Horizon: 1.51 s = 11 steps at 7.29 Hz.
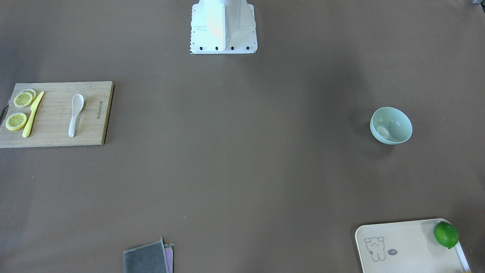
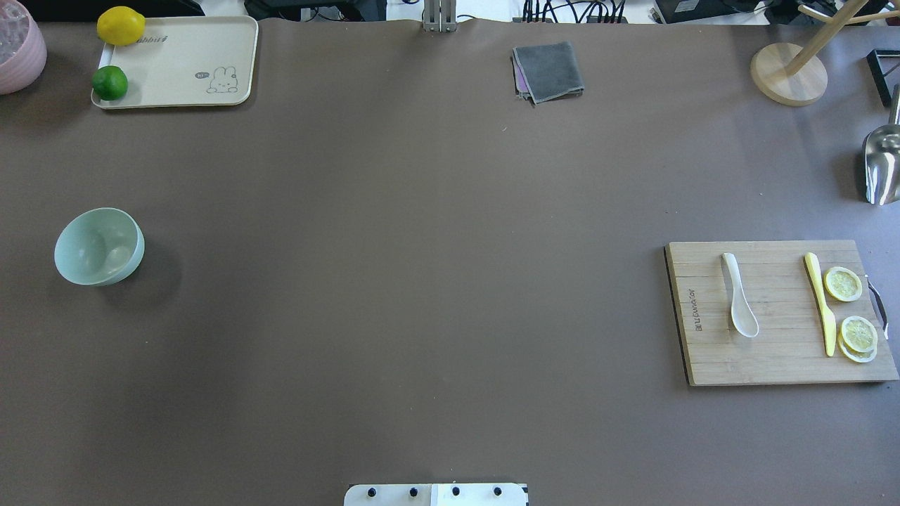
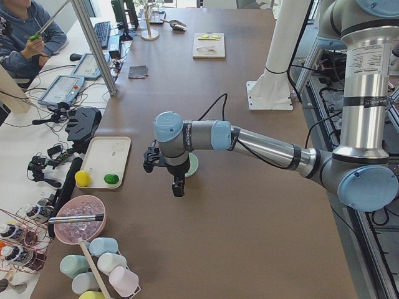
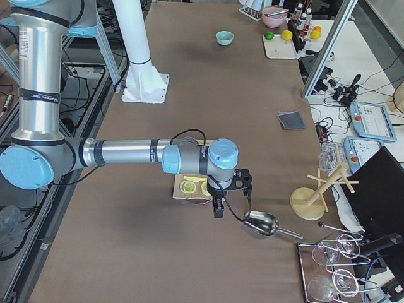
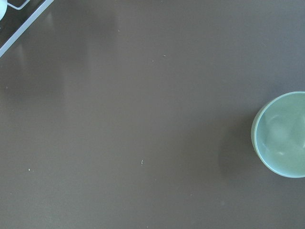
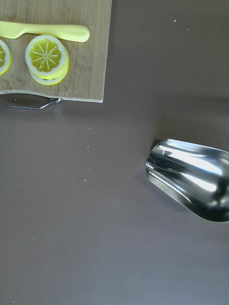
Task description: Place spoon in bowl
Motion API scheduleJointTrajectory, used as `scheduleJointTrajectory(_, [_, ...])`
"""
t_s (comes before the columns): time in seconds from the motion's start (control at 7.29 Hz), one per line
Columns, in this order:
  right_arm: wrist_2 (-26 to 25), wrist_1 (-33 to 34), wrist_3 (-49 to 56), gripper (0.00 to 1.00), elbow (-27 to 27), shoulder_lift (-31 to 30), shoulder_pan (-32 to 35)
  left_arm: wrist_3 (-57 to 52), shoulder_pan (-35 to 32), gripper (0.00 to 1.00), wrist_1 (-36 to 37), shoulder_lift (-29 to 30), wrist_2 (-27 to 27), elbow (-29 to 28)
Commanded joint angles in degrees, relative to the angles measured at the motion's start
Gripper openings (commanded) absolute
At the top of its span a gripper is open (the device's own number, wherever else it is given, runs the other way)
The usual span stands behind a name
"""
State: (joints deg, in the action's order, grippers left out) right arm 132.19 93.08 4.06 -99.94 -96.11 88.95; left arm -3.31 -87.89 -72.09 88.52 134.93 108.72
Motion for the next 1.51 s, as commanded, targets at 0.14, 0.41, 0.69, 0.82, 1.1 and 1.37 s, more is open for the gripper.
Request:
scheduleJointTrajectory(0.14, [0.08, -0.01, -0.1, 1.0, -0.43, 0.05, -0.01, -5.21, 0.26, 0.98, -6.48, -3.44, -0.28, -1.56])
scheduleJointTrajectory(0.41, [0.0, -0.01, -0.27, 1.0, -0.52, 0.83, -0.01, -5.39, 0.26, 0.98, -7.62, -3.35, -1.95, -1.84])
scheduleJointTrajectory(0.69, [0.09, -0.01, -0.28, 1.0, -0.26, 0.66, -0.01, -5.22, 0.17, 0.98, -9.29, -3.61, -1.43, -1.31])
scheduleJointTrajectory(0.82, [0.17, -0.01, -0.19, 1.0, 0.01, 0.4, -0.01, -5.04, 0.26, 0.98, -9.13, -3.01, -1.86, -3.05])
scheduleJointTrajectory(1.1, [2.96, -0.01, -0.19, 1.0, -0.52, -0.13, -0.01, -5.21, 0.26, 0.98, -9.21, -2.83, -1.77, -3.6])
scheduleJointTrajectory(1.37, [3.07, -0.01, -0.36, 1.0, -0.43, -0.22, 0.17, -5.21, 0.17, 0.98, -9.65, -2.91, -1.69, -2.2])
